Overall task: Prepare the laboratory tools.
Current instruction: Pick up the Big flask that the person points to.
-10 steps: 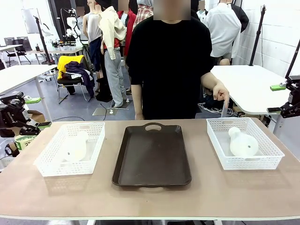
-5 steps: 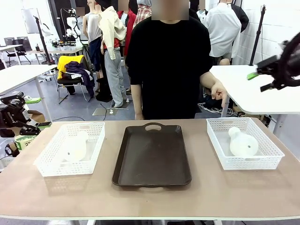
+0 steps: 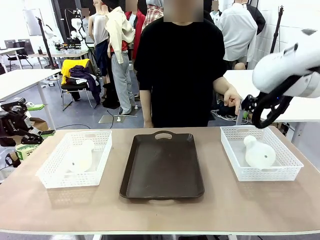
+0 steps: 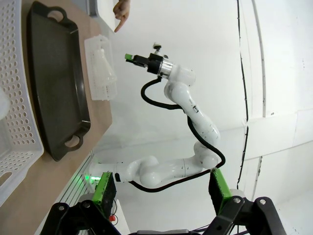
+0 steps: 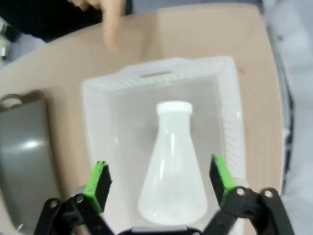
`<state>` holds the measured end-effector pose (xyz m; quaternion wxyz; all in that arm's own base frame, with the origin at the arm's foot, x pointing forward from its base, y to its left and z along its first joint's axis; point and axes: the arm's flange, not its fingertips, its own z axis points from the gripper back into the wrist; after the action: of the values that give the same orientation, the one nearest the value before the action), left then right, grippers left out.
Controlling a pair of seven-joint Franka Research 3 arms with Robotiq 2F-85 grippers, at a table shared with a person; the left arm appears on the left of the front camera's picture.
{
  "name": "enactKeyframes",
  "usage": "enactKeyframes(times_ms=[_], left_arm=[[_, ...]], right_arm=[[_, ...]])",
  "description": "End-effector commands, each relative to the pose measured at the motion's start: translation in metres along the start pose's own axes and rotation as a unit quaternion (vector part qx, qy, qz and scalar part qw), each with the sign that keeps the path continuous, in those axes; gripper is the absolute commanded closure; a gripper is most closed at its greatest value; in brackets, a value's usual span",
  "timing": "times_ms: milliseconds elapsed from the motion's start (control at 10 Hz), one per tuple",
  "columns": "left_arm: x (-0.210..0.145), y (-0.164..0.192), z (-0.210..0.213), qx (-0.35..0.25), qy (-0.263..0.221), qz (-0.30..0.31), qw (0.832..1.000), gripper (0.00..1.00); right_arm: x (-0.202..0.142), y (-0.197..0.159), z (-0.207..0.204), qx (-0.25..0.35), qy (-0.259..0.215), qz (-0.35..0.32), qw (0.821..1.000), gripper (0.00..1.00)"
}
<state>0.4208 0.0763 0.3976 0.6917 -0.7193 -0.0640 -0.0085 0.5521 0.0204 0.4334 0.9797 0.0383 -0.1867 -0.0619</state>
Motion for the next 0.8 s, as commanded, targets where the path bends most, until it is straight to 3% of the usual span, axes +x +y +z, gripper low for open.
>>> enactKeyframes(times_ms=[0, 200, 300, 600, 700], left_arm=[[0.000, -0.002, 0.001, 0.004, -0.003, -0.003, 1.000, 0.00], [0.000, -0.002, 0.001, 0.004, -0.003, -0.003, 1.000, 0.00], [0.000, -0.002, 0.001, 0.004, -0.003, -0.003, 1.000, 0.00], [0.000, -0.002, 0.001, 0.004, -0.003, -0.003, 1.000, 0.00], [0.000, -0.002, 0.001, 0.004, -0.003, -0.003, 1.000, 0.00]], right_arm=[[0.022, 0.017, -0.007, -0.010, 0.062, -0.005, 0.998, 0.00], [0.025, 0.010, -0.025, -0.002, 0.105, 0.002, 0.994, 0.00], [0.006, 0.007, -0.019, -0.017, 0.057, -0.002, 0.998, 0.00], [0.013, 0.009, -0.023, -0.015, 0.078, -0.002, 0.997, 0.00], [0.010, 0.006, -0.032, -0.043, 0.094, 0.044, 0.994, 0.00]])
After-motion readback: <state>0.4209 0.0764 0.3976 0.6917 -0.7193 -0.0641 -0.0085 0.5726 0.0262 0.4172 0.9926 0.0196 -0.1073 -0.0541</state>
